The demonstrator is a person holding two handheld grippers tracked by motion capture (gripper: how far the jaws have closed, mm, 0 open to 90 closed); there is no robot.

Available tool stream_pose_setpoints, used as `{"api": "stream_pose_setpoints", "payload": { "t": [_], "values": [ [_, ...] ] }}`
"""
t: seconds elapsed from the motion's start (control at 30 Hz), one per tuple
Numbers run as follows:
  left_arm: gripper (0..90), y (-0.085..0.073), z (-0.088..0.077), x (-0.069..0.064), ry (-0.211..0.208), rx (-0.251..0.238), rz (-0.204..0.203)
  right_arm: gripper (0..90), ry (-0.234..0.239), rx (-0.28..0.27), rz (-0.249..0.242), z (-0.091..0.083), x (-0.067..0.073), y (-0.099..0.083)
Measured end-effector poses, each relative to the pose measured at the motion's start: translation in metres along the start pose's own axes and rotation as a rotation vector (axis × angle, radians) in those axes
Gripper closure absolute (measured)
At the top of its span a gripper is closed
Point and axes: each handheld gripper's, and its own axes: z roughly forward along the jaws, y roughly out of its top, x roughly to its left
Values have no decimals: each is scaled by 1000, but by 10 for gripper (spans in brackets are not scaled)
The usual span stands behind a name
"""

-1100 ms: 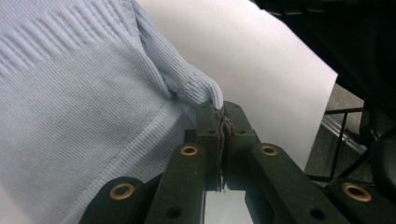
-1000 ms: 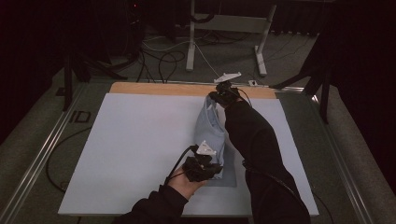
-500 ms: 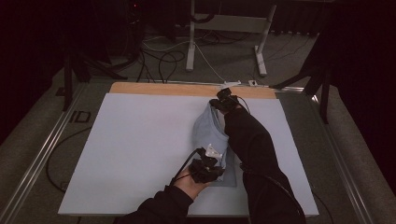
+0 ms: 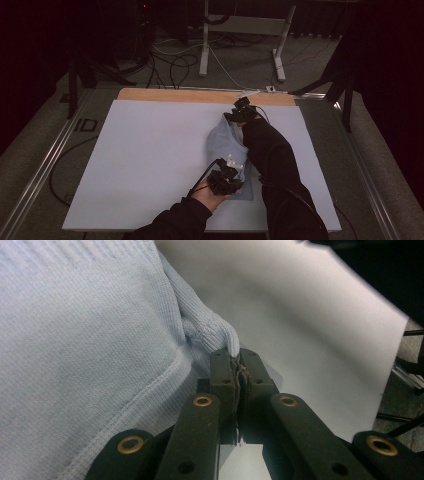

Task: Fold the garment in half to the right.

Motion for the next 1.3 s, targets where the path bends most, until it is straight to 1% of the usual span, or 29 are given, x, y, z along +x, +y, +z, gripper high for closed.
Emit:
{"api": "stream_pose_setpoints", "payload": {
  "t": [0.03, 0.07, 0.1, 0.17, 0.2, 0.23, 0.3, 0.37, 0.4, 0.43, 0.5, 0.57, 0.6, 0.63, 0.67, 0.7, 0.77, 0.83, 0.87, 0.9, 0.93, 0.97, 1.0, 1.03, 1.1, 1.17, 1.2, 1.27, 1.3],
  "values": [
    [880, 0, 2, 1, 3, 10, 2, 432, 4, 3, 10, -2, -1, 0],
    [879, 0, 2, 1, 3, 10, 2, 432, 4, 3, 10, -2, -1, 0],
    [879, -1, 4, 2, 1, 17, -7, 331, 8, 8, 19, -11, -4, 0],
    [879, -1, 6, 2, 1, 19, -11, 317, 4, 12, 21, -14, -5, 0],
    [879, 0, 9, 2, 0, 26, -6, 259, 4, 14, 24, -20, -7, 0],
    [879, 0, 9, 2, 0, 26, -6, 259, 4, 14, 24, -20, -7, 0],
    [878, 1, 10, 0, -1, 29, -3, 167, 13, -6, 27, -31, -6, 0],
    [878, 3, 12, -2, -7, 30, -2, 157, 13, -11, 25, -35, -6, -1],
    [877, 4, 13, -3, -6, 37, 7, 128, 26, -22, 19, -42, -3, -3],
    [877, 4, 13, -3, -6, 37, 7, 127, 31, -20, 18, -45, -1, -4],
    [876, 6, 14, -2, -3, 41, 6, 116, 43, -39, 21, -52, 1, -6],
    [876, 7, 17, -1, -1, 46, 2, 111, 48, -59, 40, -60, 2, -7],
    [876, 6, 18, -1, 2, 52, 6, 111, 48, -59, 40, -60, 2, -7],
    [875, 6, 22, -2, 6, 54, -5, 106, 57, -72, 50, -64, 1, -8],
    [871, 5, 23, -2, 12, 71, 12, 105, 48, -90, 65, -71, 2, -8],
    [865, 4, 25, -2, 11, 71, 12, 105, 39, -104, 69, -74, 3, -10],
    [857, 4, 26, -2, 5, 70, 8, 105, 38, -104, 68, -77, 5, -11],
    [808, 4, 26, -2, -4, 67, 10, 105, 38, -104, 58, -80, 7, -13],
    [808, 6, 26, -5, -16, 64, 16, 105, 32, -108, 51, -83, 10, -15],
    [771, 6, 25, -6, -23, 58, 15, 105, 46, -116, 43, -92, 16, -23],
    [770, 6, 26, -7, -29, 60, 24, 105, 49, -123, 44, -94, 17, -24],
    [762, 5, 27, -8, -35, 56, 18, 105, 53, -131, 46, -97, 17, -26],
    [761, 5, 27, -8, -35, 56, 18, 105, 53, -131, 46, -97, 17, -26],
    [760, 4, 29, -10, -38, 59, 25, 105, 68, -152, 54, -106, 19, -30],
    [758, 2, 30, -13, -39, 62, 31, 105, 72, -159, 62, -111, 20, -33],
    [758, 1, 32, -15, -41, 65, 37, 104, 74, -153, 49, -115, 23, -37],
    [759, 0, 34, -19, -31, 67, 53, 104, 71, -147, 42, -116, 24, -39],
    [760, 0, 36, -21, -22, 69, 61, 103, 72, -158, 42, -119, 26, -42],
    [793, 0, 36, -21, -22, 69, 61, 104, 77, -163, 47, -120, 27, -44]
  ]
}}
